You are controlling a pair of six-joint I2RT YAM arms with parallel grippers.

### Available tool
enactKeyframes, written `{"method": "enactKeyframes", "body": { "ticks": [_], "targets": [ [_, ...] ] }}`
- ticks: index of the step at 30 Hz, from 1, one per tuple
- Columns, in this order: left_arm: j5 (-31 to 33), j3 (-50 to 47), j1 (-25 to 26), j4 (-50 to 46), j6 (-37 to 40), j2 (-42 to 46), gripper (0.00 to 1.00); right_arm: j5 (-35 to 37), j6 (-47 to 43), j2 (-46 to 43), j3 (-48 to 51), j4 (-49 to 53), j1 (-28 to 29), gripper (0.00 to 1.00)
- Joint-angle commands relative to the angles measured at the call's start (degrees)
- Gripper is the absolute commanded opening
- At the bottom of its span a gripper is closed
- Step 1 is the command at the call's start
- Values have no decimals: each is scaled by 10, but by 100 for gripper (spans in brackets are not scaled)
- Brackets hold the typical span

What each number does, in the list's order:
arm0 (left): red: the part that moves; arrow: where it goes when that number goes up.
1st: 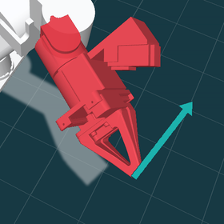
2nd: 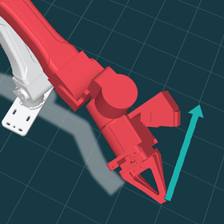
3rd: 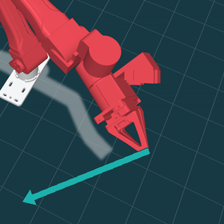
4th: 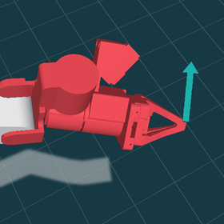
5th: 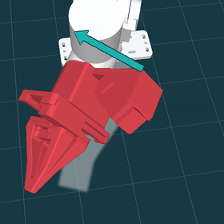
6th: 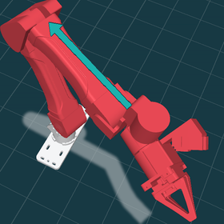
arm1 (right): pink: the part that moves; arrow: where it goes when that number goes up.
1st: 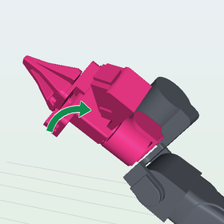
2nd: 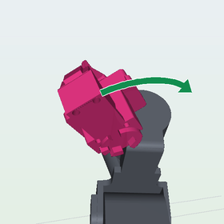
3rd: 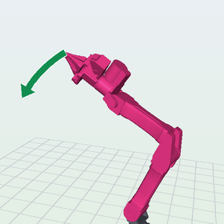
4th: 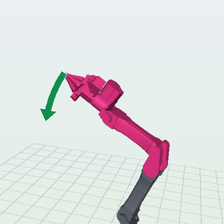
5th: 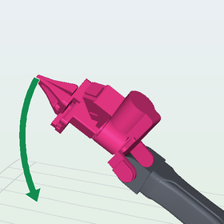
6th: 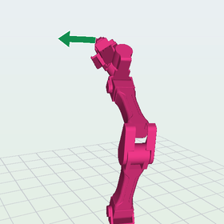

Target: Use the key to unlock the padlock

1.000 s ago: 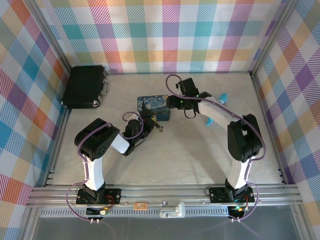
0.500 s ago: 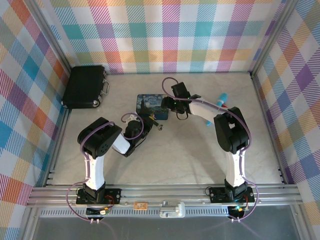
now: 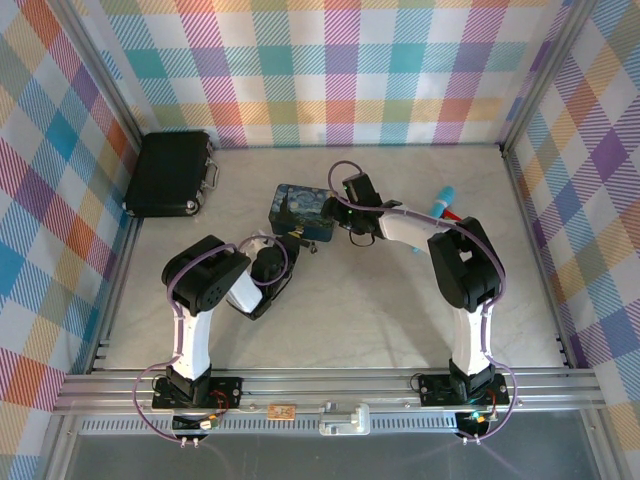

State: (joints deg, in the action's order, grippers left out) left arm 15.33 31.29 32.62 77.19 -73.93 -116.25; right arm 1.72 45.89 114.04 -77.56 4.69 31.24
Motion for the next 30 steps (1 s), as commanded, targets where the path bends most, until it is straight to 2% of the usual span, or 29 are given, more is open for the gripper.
{"method": "enactKeyframes", "body": {
  "ticks": [1, 9, 16, 18, 20, 25, 28, 30],
  "targets": [
    [67, -18, -4, -11, -15, 10, 0, 30, 9, -6, 7, 32, -7, 67],
    [90, -27, 0, -8, -25, 30, 0, 30, 18, -3, 4, 27, -7, 66],
    [30, -60, -3, -29, 11, 99, 0, 10, -49, -41, -19, 41, -7, 69],
    [-2, -71, -7, -78, 24, 138, 0, -8, -75, -64, -20, 46, -8, 78],
    [-23, -81, -7, -138, 31, 175, 0, -34, -102, -83, -20, 49, -10, 100],
    [-99, -79, -5, -299, 76, 268, 0, -62, -146, -133, -19, 101, -10, 99],
    [-128, -44, 3, -471, 134, 342, 0, -53, -175, -167, 9, 113, -10, 99],
    [-119, -6, 18, -604, 191, 386, 0, -47, -191, -192, 34, 114, -10, 99]
  ]
}}
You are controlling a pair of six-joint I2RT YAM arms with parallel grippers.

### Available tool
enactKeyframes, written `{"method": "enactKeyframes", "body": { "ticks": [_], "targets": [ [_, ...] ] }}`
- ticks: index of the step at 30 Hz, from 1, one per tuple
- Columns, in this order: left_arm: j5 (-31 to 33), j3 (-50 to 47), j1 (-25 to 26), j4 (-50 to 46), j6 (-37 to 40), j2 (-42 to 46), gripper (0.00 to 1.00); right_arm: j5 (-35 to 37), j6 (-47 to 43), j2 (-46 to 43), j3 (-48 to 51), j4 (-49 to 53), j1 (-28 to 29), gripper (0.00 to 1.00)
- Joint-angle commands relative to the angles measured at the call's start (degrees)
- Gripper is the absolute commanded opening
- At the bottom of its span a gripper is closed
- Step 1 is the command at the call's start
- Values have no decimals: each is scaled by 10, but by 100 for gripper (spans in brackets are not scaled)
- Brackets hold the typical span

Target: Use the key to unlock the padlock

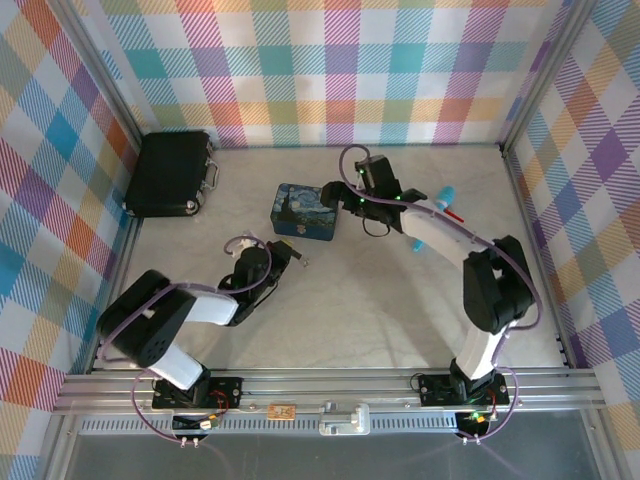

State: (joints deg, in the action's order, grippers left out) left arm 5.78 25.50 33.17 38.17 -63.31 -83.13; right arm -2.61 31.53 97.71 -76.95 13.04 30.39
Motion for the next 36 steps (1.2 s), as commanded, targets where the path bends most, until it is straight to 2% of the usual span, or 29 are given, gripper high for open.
{"method": "enactKeyframes", "body": {
  "ticks": [1, 3, 6, 10, 15, 19, 23, 29, 34, 36],
  "targets": [
    [-18, 67, 20, -259, 108, 69, 0, -3, -54, -40, 38, 31, -2, 99],
    [-19, 93, 33, -335, 140, 88, 0, 0, -62, -67, 65, 37, -2, 99],
    [-49, 124, 44, -398, 160, 87, 0, 2, -69, -104, 104, 51, -2, 99],
    [-33, 161, 91, -458, 171, 55, 0, 2, -70, -142, 152, 58, -2, 99],
    [-32, 168, 131, -419, 148, -4, 0, 25, -68, -175, 196, 62, -2, 99],
    [-33, 169, 138, -383, 136, -40, 0, 48, -70, -199, 210, 80, -3, 99],
    [-24, 179, 142, -387, 138, -65, 0, 68, -84, -223, 224, 83, -3, 99],
    [-6, 182, 143, -397, 136, -72, 25, 112, -133, -233, 249, 66, -15, 99],
    [19, 188, 143, -421, 140, -42, 54, 131, -166, -229, 259, 58, -54, 99],
    [39, 196, 143, -447, 148, -20, 61, 143, -185, -230, 265, 47, -75, 99]
  ]
}}
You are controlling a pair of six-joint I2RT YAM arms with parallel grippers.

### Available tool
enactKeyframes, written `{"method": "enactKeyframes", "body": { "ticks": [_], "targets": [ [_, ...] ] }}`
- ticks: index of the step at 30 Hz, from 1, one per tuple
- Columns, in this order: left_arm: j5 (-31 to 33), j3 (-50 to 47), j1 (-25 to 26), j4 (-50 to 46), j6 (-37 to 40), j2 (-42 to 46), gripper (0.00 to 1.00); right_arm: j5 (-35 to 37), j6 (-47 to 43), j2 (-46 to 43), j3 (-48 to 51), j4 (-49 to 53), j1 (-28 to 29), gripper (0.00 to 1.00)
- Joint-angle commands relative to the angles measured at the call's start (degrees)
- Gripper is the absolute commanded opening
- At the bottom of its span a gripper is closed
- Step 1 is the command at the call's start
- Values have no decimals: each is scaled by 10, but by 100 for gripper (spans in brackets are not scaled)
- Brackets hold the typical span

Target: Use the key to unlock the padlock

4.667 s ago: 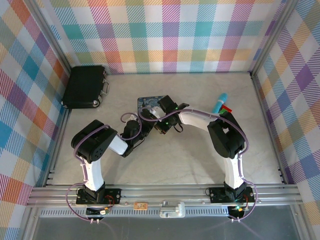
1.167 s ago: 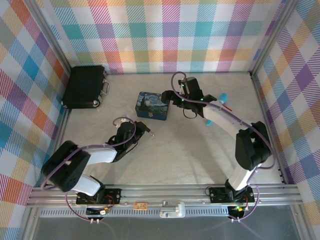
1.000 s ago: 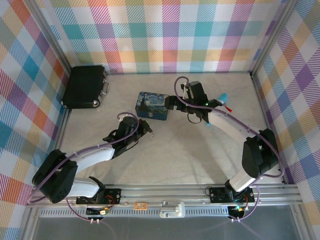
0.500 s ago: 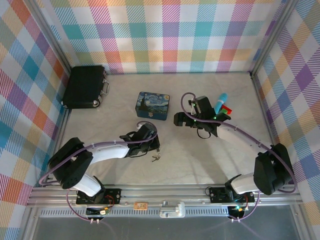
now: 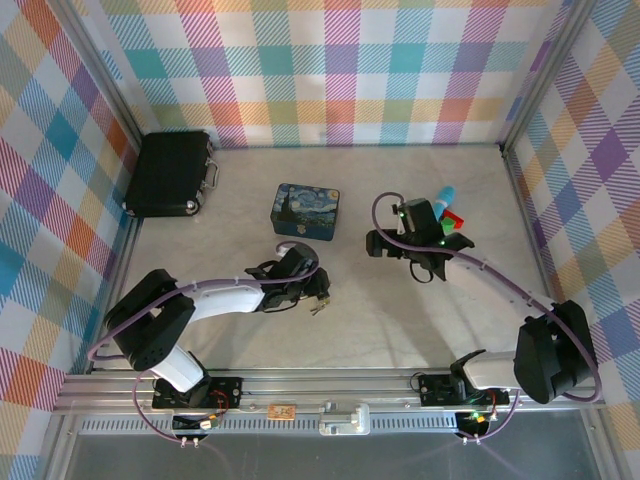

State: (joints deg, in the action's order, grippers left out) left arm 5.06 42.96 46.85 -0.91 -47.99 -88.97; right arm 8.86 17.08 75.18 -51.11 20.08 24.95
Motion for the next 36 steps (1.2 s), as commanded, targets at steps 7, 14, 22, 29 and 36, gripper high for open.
{"method": "enactKeyframes", "body": {
  "ticks": [7, 14, 22, 29, 36],
  "targets": [
    [162, 47, -31, -131, 98, 156, 89, 84, -103, 11, 60, -132, -121, 99],
    [193, 76, -187, -195, 226, 233, 99, 98, -135, 41, 153, -342, -190, 99],
    [282, 17, -294, -119, 295, 218, 98, 38, -136, 70, 212, -505, -224, 99],
    [326, -59, -322, 11, 336, 170, 97, -2, -146, 106, 244, -599, -228, 99],
    [294, -115, -366, 212, 404, 124, 96, -7, -149, 109, 246, -608, -229, 99]
  ]
}}
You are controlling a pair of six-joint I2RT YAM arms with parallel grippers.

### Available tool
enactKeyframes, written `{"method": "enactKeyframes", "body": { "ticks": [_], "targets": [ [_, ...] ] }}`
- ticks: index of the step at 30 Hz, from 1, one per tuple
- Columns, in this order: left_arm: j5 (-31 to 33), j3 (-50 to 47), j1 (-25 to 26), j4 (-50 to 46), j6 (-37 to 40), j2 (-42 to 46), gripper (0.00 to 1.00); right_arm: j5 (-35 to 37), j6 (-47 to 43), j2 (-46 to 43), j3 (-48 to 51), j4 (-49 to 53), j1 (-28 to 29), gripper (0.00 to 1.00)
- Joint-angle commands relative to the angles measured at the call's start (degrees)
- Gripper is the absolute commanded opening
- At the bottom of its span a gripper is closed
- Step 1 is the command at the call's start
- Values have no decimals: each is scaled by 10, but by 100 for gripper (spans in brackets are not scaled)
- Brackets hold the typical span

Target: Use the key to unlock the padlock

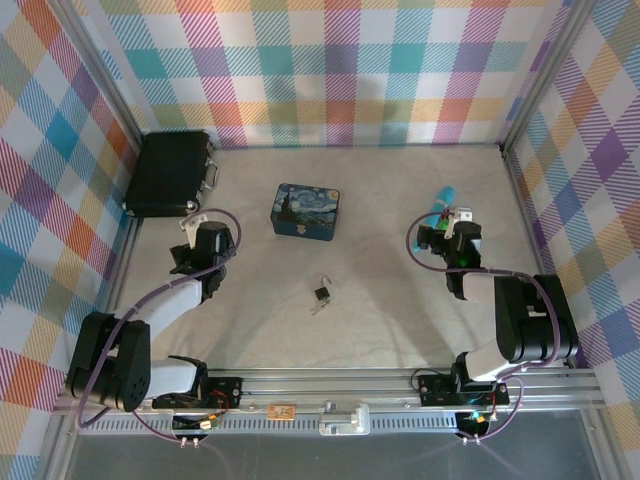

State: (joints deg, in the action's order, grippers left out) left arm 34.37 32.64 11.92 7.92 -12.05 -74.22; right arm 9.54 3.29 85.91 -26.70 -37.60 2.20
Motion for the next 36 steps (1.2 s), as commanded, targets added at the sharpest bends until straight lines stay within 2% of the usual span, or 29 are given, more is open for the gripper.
{"method": "enactKeyframes", "body": {
  "ticks": [1, 4, 8, 9, 15, 18, 19, 22, 23, 36],
  "targets": [
    [-5, -10, -22, 133, 48, -37, 96, -14, -11, 1, 2, -31, -1, 99],
    [-36, -31, -35, 214, 78, -70, 96, -14, -12, 0, 3, -32, -2, 99],
    [-83, -90, -52, 379, 94, -118, 96, -14, -12, 0, 2, -32, -1, 99],
    [-93, -86, -53, 356, 92, -113, 96, -14, -12, 0, 3, -32, -1, 99],
    [-166, -87, -55, 385, 119, -137, 96, -14, -12, 0, 3, -32, -1, 99],
    [-153, -108, -55, 461, 120, -167, 96, -14, -12, 0, 3, -32, -1, 99],
    [-156, -100, -55, 420, 115, -156, 97, -14, -12, 0, 2, -32, -1, 99],
    [-155, -101, -55, 429, 117, -159, 97, -14, -12, 0, 3, -32, -2, 99],
    [-154, -102, -56, 435, 118, -162, 100, -14, -12, 0, 3, -32, -1, 99],
    [-154, -102, -55, 435, 119, -161, 100, -15, -12, 1, -2, -26, -1, 99]
  ]
}}
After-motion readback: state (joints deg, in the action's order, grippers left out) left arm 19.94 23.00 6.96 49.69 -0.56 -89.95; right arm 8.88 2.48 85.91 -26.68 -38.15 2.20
